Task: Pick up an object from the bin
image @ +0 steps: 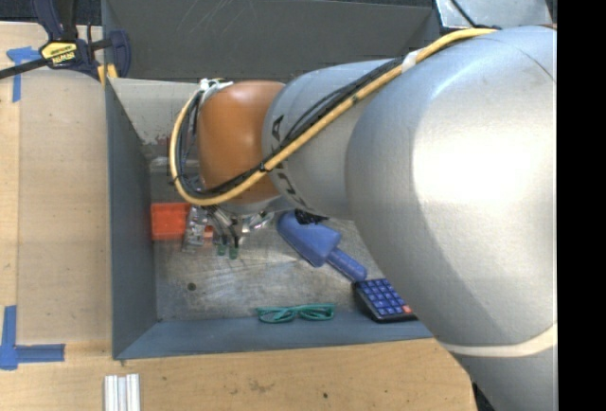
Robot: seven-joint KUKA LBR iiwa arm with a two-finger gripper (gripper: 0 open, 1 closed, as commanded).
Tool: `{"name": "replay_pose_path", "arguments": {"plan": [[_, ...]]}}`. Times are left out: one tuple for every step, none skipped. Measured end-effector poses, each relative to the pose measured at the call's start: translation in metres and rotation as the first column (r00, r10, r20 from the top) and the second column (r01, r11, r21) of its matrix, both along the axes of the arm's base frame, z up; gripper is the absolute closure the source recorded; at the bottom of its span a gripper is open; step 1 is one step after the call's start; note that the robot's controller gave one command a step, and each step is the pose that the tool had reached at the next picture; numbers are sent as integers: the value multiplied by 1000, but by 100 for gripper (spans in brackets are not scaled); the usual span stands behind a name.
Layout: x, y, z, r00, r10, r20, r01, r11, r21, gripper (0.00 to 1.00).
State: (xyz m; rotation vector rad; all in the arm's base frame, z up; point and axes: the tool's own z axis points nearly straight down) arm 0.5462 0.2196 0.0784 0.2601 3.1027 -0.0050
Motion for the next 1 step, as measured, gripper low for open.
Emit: {"name": "replay_pose_path", "arguments": {"plan": [[-1,4,47,999,27,-30,-27,1000,3,100]]}}
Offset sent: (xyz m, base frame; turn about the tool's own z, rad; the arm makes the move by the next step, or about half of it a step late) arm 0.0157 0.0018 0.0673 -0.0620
